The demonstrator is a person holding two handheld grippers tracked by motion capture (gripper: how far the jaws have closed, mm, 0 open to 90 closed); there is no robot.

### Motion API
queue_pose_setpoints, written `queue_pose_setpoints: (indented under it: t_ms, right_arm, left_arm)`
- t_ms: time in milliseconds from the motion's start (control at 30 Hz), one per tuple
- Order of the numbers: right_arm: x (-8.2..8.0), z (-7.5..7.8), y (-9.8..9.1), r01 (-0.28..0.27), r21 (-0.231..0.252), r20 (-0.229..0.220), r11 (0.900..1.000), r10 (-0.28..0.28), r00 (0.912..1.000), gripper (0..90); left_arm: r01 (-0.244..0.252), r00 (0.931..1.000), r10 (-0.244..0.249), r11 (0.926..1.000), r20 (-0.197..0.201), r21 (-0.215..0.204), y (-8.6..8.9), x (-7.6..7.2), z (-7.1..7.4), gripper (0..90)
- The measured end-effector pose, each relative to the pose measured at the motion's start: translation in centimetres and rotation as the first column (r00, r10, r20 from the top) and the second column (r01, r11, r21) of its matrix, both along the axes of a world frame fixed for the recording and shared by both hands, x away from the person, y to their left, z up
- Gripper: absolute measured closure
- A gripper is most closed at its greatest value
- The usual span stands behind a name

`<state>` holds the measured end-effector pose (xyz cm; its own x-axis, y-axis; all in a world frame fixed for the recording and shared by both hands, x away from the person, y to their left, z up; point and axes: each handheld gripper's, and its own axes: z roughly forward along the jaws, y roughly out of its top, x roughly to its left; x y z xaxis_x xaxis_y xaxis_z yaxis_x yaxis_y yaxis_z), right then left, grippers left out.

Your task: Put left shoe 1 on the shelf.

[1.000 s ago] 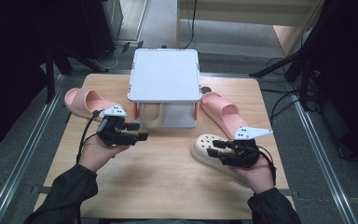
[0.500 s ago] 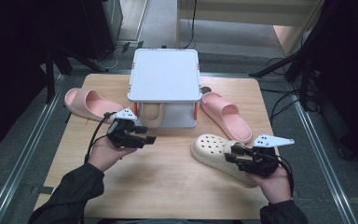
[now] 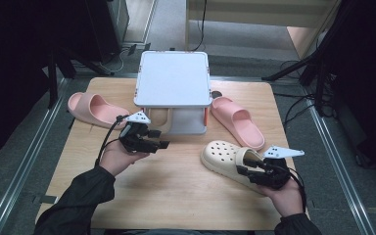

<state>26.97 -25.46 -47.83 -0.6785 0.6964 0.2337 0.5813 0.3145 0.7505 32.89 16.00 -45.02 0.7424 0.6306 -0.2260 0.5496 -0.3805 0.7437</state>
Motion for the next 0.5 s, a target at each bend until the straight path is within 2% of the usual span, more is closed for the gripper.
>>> queue_pose_setpoints:
  t_ms: [67, 133, 200, 233, 267, 300, 400, 500]
  right_arm:
    - [0.7, -0.4, 0.5, -0.005, 0.003, -0.021, 1.0, 0.006, 0.9998, 57.6]
    - [0.9, -0.5, 0.7, -0.006, 0.003, -0.023, 1.0, 0.006, 0.9997, 59.2]
    - [1.4, -0.6, 1.2, -0.017, 0.019, -0.033, 0.9997, 0.018, 0.9993, 63.9]
    - [1.8, -0.7, 1.6, -0.018, -0.009, -0.049, 0.9998, 0.017, 0.9986, 72.6]
    - [1.8, -0.7, 1.6, -0.018, -0.009, -0.049, 0.9998, 0.017, 0.9986, 72.6]
    - [2.1, -0.6, 1.8, -0.011, -0.007, -0.068, 0.9999, 0.011, 0.9976, 76.3]
    - [2.3, -0.4, 2.0, -0.006, -0.01, -0.082, 0.9999, 0.005, 0.9966, 77.0]
    - [2.3, 0.2, 2.4, -0.02, 0.009, -0.059, 0.9997, 0.021, 0.998, 77.1]
  left_arm:
    - [0.001, 1.0, -0.001, 1.0, -0.002, 0.005, 0.0, 0.0, 0.0, 41.4]
    - [-0.003, 1.0, 0.003, 1.0, -0.006, 0.003, 0.1, 0.0, 0.0, 41.6]
    - [-0.01, 0.9999, 0.01, 0.9999, -0.002, 0.002, 0.2, -0.2, 0.0, 42.5]
    - [-0.014, 0.9999, 0.014, 0.9999, 0.001, -0.002, 0.2, -0.2, 0.1, 43.6]
    - [-0.016, 0.9999, 0.016, 0.9999, 0.003, -0.002, 0.4, -0.3, 0.1, 43.6]
    - [-0.019, 0.9998, 0.019, 0.9998, 0.004, -0.006, 0.5, -0.4, 0.2, 47.5]
    - [-0.026, 0.9996, 0.026, 0.9996, -0.004, -0.012, 0.8, -0.7, 0.3, 50.9]
    - [-0.032, 0.9995, 0.032, 0.9993, -0.003, -0.019, 1.2, -0.9, 0.4, 53.6]
